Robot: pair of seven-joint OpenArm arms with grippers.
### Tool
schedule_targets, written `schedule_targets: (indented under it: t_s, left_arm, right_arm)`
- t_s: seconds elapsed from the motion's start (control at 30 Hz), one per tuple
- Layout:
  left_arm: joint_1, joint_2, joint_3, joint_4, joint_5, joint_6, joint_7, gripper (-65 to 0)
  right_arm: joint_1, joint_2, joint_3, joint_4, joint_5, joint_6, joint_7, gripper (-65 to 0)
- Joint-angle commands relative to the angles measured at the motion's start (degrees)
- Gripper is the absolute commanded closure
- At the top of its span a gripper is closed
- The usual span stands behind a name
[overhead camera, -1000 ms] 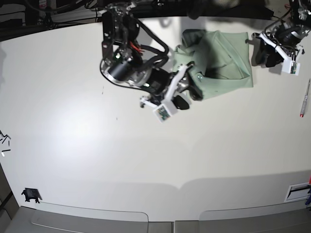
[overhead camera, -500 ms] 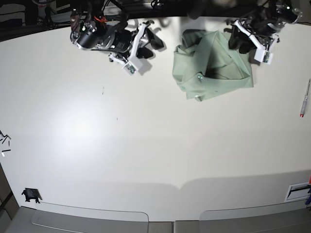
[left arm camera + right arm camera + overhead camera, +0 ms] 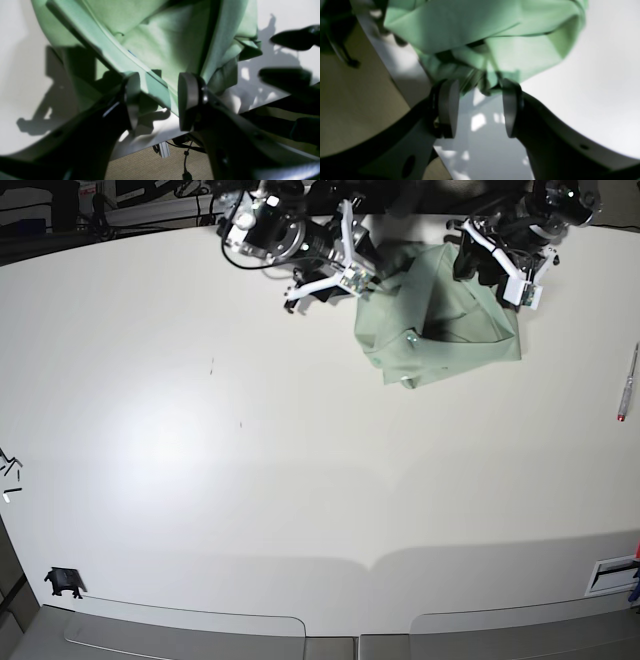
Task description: Fold the T-shirt properly
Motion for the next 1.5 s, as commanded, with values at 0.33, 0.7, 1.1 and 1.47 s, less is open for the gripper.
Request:
schedule_targets:
  t_s: [0.33, 0.7, 1.1, 1.47]
  left_arm:
    - [0.17, -0.37, -0.22, 0.9, -0.5, -0.17, -1.38, -23.3]
    - [0.17, -0.35, -0.22, 0.92, -0.48, -0.17, -1.36, -23.3]
    - [0.17, -0.37, -0.22, 0.92, -0.5, -0.17, -1.36, -23.3]
    - [0.17, -0.35, -0.22, 0.9, -0.52, -0.15, -1.36, -23.3]
  right_arm:
    - [0.31, -2.1, -1.25, 0.68, -4.55, -7.54, 4.5, -38.4]
    - [4.74, -3.96, -1.27, -6.56, -4.52, -9.55, 4.68, -43.4]
    - [4.74, -3.96, -1.27, -6.56, -4.52, -9.7, 2.12, -22.2]
    - [4.74, -3.96, -1.27, -6.56, -4.5, -9.7, 2.32, 0.0]
